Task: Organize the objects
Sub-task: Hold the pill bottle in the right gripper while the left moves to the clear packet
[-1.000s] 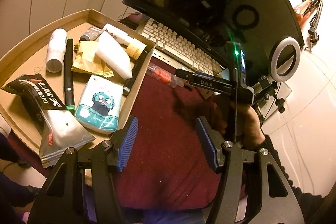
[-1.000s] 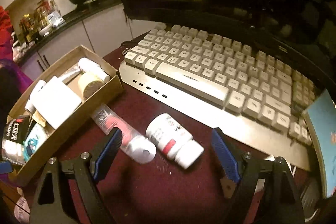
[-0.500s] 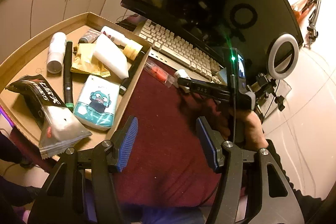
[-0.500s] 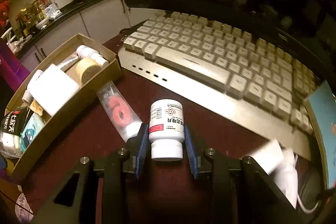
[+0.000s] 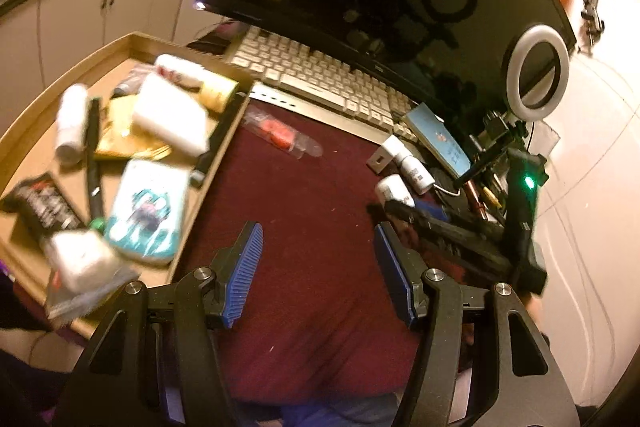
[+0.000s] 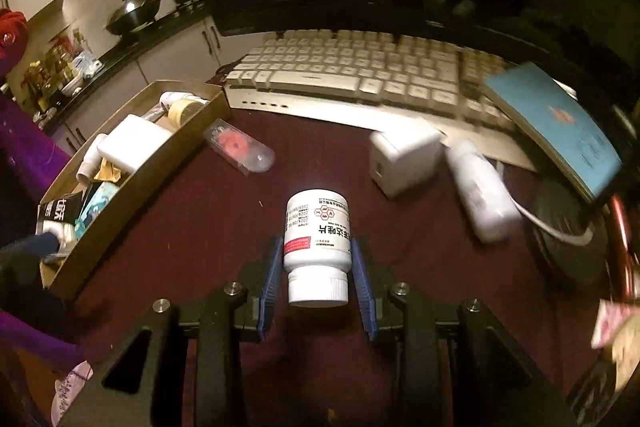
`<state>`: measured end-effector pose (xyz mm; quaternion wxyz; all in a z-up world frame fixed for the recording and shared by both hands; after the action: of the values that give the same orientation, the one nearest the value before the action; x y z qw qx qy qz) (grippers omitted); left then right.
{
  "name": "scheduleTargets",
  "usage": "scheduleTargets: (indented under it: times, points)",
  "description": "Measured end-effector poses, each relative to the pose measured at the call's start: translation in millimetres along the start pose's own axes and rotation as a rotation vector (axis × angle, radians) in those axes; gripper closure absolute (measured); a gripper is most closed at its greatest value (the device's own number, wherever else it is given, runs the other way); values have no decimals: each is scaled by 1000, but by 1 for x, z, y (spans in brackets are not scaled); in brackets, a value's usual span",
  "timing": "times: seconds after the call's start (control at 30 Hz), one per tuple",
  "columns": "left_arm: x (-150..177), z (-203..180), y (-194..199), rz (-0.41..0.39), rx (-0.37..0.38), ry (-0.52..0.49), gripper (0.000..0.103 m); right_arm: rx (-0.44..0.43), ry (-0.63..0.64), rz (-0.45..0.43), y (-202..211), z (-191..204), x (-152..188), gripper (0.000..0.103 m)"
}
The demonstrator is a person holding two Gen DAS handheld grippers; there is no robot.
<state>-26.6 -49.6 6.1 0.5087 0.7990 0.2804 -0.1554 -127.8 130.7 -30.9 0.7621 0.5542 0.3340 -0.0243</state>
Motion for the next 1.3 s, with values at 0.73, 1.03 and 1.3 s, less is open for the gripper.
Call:
scheduleTargets:
  times: [0.73,1.03,1.3]
  points:
    - [-105,-30,-121,154,-133,-37,45,-109,-30,-5,-3,-18,31,69]
    - [-134,-21,-178,204,-249,-45,45,-125,-43,10,-6,-17,33,69]
    - [-116,-21,-192,258,-351,-141,45,-132,-46,10,-5,-16,35,69]
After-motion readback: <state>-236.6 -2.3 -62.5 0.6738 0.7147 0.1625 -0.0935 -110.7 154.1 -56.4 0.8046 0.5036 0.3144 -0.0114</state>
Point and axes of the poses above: each gripper's, at about its wrist camera, not at the fingertips, and y roughly against the way its jaws point, z to its left, x to its underside, the point moved 1 cm from there along -y, roughly the way its jaws point, and after that the axes turned 7 degrees about z, right-handed, at the moved point
